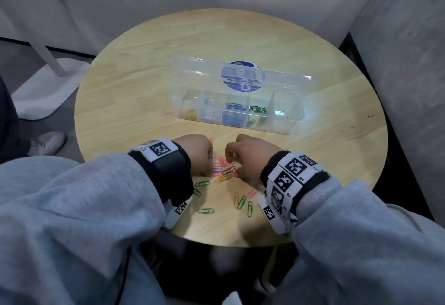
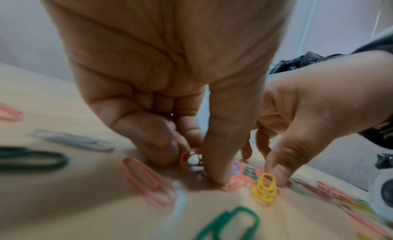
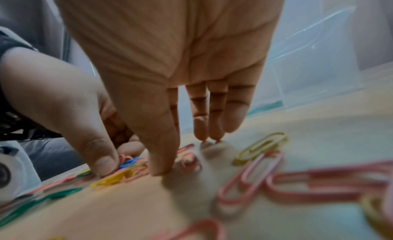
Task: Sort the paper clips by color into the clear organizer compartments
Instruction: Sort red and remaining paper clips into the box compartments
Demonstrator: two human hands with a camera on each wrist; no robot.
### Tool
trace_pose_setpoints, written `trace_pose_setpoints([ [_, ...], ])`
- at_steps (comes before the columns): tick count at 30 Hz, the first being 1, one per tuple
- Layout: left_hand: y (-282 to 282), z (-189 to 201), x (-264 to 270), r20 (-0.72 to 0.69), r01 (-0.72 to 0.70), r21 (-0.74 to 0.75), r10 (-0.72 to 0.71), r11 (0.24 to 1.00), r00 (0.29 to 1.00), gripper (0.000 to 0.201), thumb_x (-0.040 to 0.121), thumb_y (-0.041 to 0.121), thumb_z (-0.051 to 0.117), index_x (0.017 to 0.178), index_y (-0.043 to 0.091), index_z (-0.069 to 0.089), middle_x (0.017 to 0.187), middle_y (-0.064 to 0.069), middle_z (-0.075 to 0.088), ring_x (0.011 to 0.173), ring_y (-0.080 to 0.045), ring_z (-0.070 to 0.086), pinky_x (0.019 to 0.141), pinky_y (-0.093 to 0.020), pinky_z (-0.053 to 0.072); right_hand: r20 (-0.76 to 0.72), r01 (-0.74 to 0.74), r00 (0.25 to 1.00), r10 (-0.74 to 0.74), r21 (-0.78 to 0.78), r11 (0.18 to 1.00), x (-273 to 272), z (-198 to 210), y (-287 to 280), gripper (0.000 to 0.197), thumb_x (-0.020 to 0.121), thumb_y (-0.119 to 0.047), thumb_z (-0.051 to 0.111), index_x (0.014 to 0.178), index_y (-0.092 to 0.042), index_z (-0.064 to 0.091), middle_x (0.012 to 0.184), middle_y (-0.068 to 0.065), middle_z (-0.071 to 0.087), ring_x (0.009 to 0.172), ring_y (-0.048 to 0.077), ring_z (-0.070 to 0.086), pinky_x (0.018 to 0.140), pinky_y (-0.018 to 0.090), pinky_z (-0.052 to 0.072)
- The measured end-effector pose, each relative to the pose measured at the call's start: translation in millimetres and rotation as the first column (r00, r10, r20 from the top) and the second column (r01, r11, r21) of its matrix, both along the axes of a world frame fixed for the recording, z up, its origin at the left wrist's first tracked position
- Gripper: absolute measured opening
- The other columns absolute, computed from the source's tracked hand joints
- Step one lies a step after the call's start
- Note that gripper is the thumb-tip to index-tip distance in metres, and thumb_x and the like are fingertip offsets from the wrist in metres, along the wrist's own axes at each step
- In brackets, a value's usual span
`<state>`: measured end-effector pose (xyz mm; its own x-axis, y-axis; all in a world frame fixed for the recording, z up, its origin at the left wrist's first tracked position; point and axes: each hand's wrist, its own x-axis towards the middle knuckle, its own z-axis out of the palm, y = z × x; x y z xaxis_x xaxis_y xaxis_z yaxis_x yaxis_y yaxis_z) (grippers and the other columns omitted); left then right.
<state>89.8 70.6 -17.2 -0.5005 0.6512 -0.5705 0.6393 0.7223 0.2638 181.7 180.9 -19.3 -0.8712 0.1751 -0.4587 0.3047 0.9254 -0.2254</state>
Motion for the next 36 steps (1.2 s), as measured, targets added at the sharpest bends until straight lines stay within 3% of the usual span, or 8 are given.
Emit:
trace_pose_setpoints([
  [7,-9.8,2.0,-15.4,0.269,-0.229,0.172,0.178,0.958,0.947,0.014,0.077,0.007,0.070,0.075,0.016,0.060,0.061,0.000,0.060,0.044,-0.008,0.051,0.042,-0.014,0.039,0.095,0.001,0.995,-0.003,0.028,1.000,-2.8,2.0,-1.1,0.016,0.086,-0.022,0.062,0.101,-0.014,0.062,0.096,0.001,0.056,0.086,0.018,0.047,0.073,0.026,0.038],
  [16,-4.8,14.2,-26.0,0.786,-0.686,0.184,0.314,0.704,0.533,0.023,0.091,-0.004,0.039,0.078,0.008,0.053,0.052,-0.004,0.056,0.038,-0.006,0.054,0.042,-0.013,0.045,0.158,0.003,0.987,-0.010,0.043,0.999,0.9,6.0,0.3,0.011,0.085,-0.013,0.054,0.092,-0.012,0.062,0.098,0.007,0.065,0.085,0.021,0.055,0.069,0.026,0.042],
  [19,0.6,12.4,-21.5,0.652,-0.584,0.216,0.330,0.782,0.683,0.015,0.090,0.004,0.049,0.077,0.010,0.054,0.072,-0.008,0.053,0.047,-0.008,0.052,0.047,-0.015,0.044,0.096,0.085,0.992,-0.081,-0.044,0.995,4.8,6.0,8.2,0.009,0.080,-0.008,0.057,0.081,-0.017,0.060,0.082,0.000,0.063,0.080,0.020,0.056,0.070,0.029,0.047],
  [21,3.3,10.7,-16.7,0.388,-0.350,0.246,0.239,0.904,0.890,0.005,0.085,0.013,0.061,0.081,0.014,0.058,0.076,-0.002,0.055,0.059,-0.010,0.049,0.055,-0.019,0.040,0.055,0.180,0.983,-0.173,-0.156,0.971,7.3,8.6,14.9,0.019,0.075,-0.006,0.061,0.072,-0.023,0.054,0.072,-0.006,0.057,0.077,0.020,0.058,0.072,0.032,0.051],
  [23,4.8,7.8,-9.6,0.123,-0.143,0.193,0.120,0.971,0.985,0.011,0.080,0.022,0.067,0.088,0.020,0.059,0.072,0.009,0.052,0.067,-0.011,0.048,0.056,-0.022,0.038,0.026,0.233,0.972,-0.233,-0.236,0.944,8.2,12.8,21.5,0.024,0.074,-0.004,0.063,0.077,-0.026,0.053,0.074,-0.006,0.060,0.074,0.018,0.060,0.077,0.034,0.053],
  [26,9.0,3.4,0.8,-0.022,-0.028,0.127,0.032,0.991,0.999,0.020,0.079,0.026,0.068,0.096,0.022,0.060,0.081,0.008,0.049,0.068,-0.012,0.047,0.050,-0.019,0.034,0.025,0.297,0.950,-0.311,-0.379,0.877,8.7,20.5,31.3,0.022,0.083,-0.003,0.059,0.095,-0.020,0.063,0.075,-0.001,0.062,0.066,0.014,0.060,0.079,0.030,0.054],
  [32,14.0,-0.1,6.2,-0.079,0.040,0.063,-0.035,0.997,0.996,0.008,0.081,0.022,0.066,0.083,0.021,0.058,0.073,0.004,0.052,0.066,-0.015,0.046,0.047,-0.021,0.028,0.211,0.508,0.811,-0.546,-0.716,0.479,11.5,22.0,43.1,0.028,0.087,0.015,0.041,0.079,-0.005,0.059,0.057,0.009,0.058,0.047,0.012,0.057,0.050,0.016,0.052],
  [36,14.2,2.5,8.0,-0.007,0.039,0.003,-0.039,0.999,0.999,0.004,0.083,0.018,0.063,0.080,0.017,0.060,0.059,0.004,0.049,0.046,-0.010,0.042,0.044,-0.019,0.032,0.217,0.511,0.796,-0.565,-0.741,0.435,9.8,14.5,40.9,0.031,0.091,0.012,0.038,0.077,-0.005,0.060,0.060,0.009,0.054,0.043,0.007,0.055,0.044,0.016,0.049],
])
